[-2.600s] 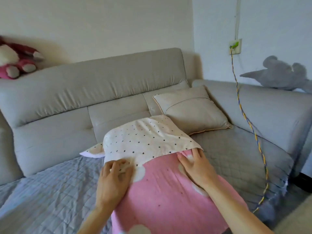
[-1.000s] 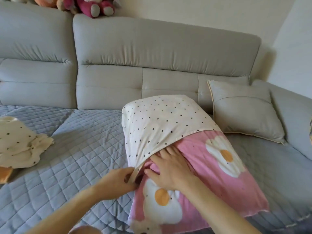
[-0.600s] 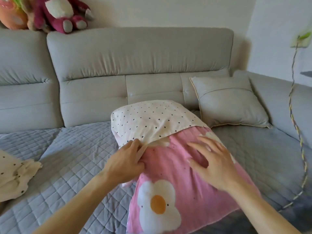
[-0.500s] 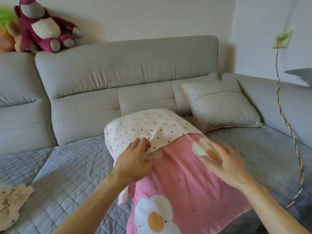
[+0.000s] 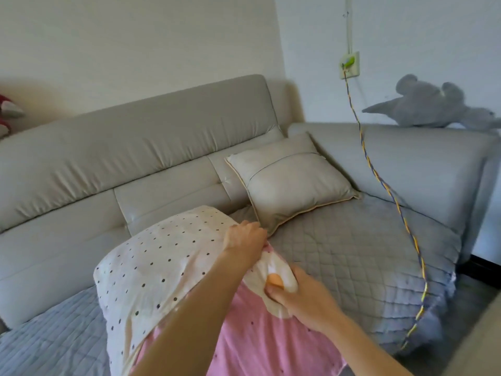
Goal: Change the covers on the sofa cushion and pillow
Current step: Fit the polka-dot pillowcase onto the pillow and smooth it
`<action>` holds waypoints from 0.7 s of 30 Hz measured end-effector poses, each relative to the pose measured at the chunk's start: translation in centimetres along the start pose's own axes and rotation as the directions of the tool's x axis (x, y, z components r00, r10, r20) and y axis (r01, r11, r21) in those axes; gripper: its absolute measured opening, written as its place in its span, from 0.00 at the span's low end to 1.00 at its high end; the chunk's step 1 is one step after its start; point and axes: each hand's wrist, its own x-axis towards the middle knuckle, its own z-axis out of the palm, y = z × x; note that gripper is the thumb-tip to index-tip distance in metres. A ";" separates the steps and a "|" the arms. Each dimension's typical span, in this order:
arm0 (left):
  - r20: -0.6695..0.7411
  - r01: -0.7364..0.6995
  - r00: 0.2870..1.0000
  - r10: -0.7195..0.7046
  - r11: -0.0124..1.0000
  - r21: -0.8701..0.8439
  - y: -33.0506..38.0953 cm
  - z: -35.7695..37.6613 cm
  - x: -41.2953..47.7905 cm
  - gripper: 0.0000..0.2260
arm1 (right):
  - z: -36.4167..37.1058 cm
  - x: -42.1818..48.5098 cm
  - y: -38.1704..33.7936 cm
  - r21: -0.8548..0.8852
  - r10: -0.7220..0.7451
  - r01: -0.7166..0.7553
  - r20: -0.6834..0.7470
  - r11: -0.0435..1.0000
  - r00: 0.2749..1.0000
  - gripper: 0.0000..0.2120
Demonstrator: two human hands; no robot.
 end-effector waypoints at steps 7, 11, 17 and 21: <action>0.068 0.149 0.988 -0.139 0.738 -0.658 -1.4 -3.7 -1.2 0.09 | 1.5 0.0 -3.0 -0.058 -0.364 0.361 -0.224 0.931 0.904 0.11; 0.000 0.122 0.983 -0.184 0.653 -0.747 -3.5 -9.8 -5.2 0.07 | 3.5 0.0 -7.8 -0.446 -0.650 0.492 -0.340 0.748 0.680 0.18; -0.055 -0.009 0.991 -0.118 0.359 -0.933 -4.2 -13.4 -10.1 0.07 | 4.9 3.1 -13.8 -0.537 -0.668 0.429 -0.402 0.726 0.626 0.12; -0.092 0.120 0.957 -0.274 0.665 -0.738 -6.1 -7.6 -12.6 0.07 | 6.1 3.0 -9.3 -0.598 -0.461 0.256 -0.218 0.759 0.860 0.15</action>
